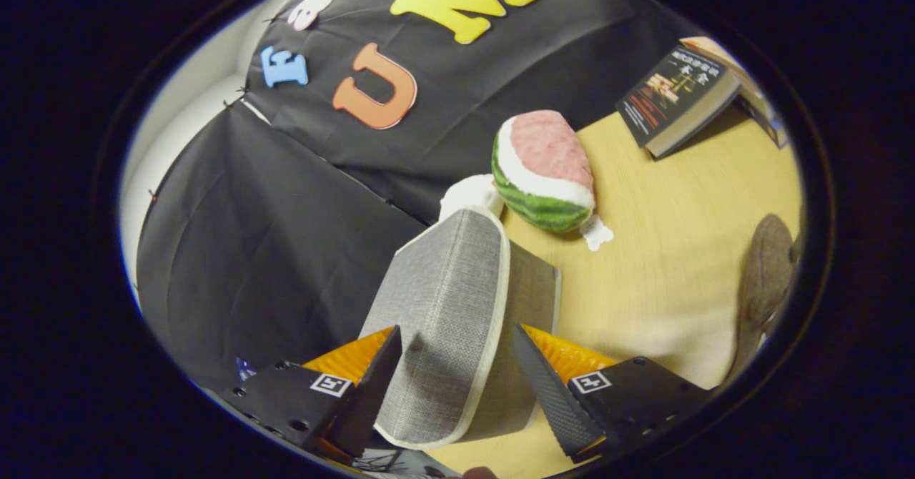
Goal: Open the storage box then place both shoes into the box .Put the left shoe in first, then the right shoe, with the right side of both shoes facing outward in a uniform manner.
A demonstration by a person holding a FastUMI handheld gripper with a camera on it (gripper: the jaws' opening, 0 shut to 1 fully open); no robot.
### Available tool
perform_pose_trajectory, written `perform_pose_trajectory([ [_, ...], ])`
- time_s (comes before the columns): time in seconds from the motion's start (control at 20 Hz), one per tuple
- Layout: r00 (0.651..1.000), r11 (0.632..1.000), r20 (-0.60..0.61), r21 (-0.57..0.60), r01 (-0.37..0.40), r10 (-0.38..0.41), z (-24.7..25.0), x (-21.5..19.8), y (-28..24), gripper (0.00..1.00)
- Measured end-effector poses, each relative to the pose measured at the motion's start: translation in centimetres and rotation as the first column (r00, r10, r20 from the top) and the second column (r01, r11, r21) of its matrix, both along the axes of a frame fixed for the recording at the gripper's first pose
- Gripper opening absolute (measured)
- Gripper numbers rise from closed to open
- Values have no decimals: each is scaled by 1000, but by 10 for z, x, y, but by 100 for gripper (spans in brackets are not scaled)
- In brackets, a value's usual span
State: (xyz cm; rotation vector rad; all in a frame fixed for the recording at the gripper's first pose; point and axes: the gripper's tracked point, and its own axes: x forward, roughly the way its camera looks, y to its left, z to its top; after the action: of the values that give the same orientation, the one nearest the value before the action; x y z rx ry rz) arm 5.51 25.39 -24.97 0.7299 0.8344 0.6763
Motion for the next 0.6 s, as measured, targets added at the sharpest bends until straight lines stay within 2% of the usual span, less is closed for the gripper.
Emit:
perform_pose_trajectory([
  [0.3,994,992,-107,129,-2,16,-7,1,9,97],
  [0.4,993,992,-116,127,-12,27,-3,0,11,75],
  [0.5,990,991,-136,135,-8,26,-3,0,9,74],
  [0.6,985,987,-169,158,-2,29,-2,0,7,68],
])
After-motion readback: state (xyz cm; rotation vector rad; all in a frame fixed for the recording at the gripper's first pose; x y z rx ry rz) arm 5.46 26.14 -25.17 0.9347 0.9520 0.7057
